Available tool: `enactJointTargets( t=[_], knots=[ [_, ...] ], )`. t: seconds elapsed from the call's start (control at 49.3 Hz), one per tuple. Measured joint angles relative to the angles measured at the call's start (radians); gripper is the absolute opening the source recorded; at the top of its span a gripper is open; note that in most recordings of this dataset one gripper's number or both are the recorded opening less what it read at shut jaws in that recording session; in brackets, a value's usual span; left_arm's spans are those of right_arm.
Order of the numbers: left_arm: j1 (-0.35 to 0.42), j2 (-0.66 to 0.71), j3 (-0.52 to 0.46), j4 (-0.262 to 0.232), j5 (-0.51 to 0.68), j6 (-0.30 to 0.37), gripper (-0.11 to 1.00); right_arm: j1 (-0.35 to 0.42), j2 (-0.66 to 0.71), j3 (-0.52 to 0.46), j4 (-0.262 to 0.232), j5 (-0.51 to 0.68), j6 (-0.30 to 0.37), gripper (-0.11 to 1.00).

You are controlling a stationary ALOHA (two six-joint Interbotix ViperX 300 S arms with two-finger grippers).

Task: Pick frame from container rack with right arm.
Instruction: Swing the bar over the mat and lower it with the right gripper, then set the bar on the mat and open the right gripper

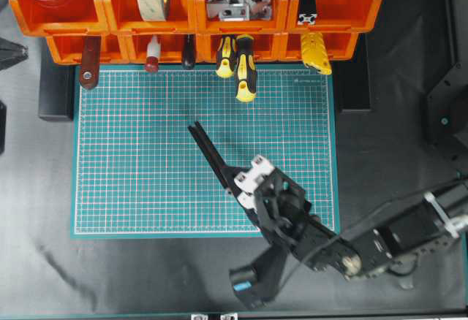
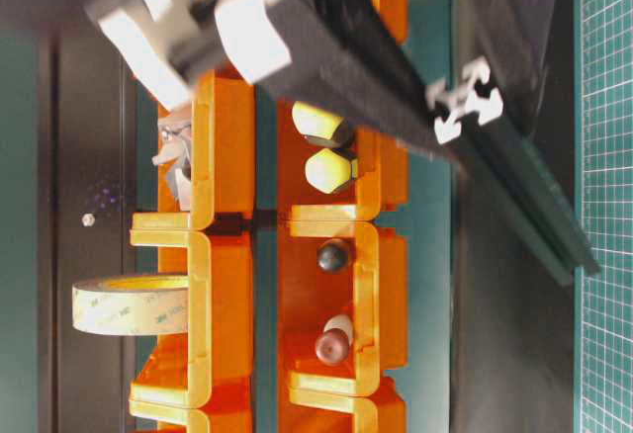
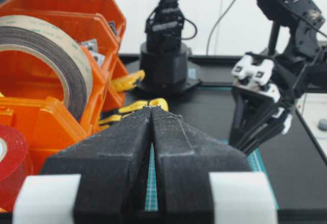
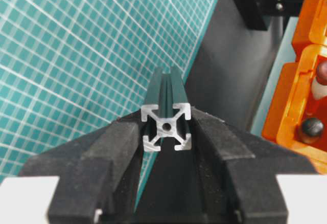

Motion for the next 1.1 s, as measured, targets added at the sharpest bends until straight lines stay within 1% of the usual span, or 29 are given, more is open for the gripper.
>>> enactJointTargets(
  t=[0.142,0.244,0.487,0.711,0.914,0.974,1.096],
  knots=[
    [0.003,-0.002,0.000,0.000,0.003,0.000,0.00,-0.046,0.006,0.005,-0.002,-0.020,-0.029,0.24],
    [0.005,-0.002,0.000,-0.002,0.005,0.000,0.00,-0.063,0.012,0.021,-0.003,-0.034,-0.031,0.24],
    [0.005,0.000,0.000,0.000,0.003,-0.002,0.00,-0.074,0.020,0.066,0.000,-0.117,-0.018,0.24],
    [0.005,-0.002,0.000,0.000,0.005,-0.002,0.00,-0.074,0.021,0.080,0.020,-0.143,-0.020,0.24],
    [0.005,0.000,0.000,-0.002,0.005,-0.002,0.00,-0.074,0.021,0.080,0.048,-0.176,-0.023,0.25],
    [0.005,-0.002,0.000,0.000,0.005,-0.002,0.00,-0.075,0.020,0.080,0.055,-0.183,-0.021,0.29],
    [0.005,0.000,0.000,0.000,0.005,-0.002,0.00,-0.074,0.021,0.081,0.087,-0.195,-0.020,0.51]
  ],
)
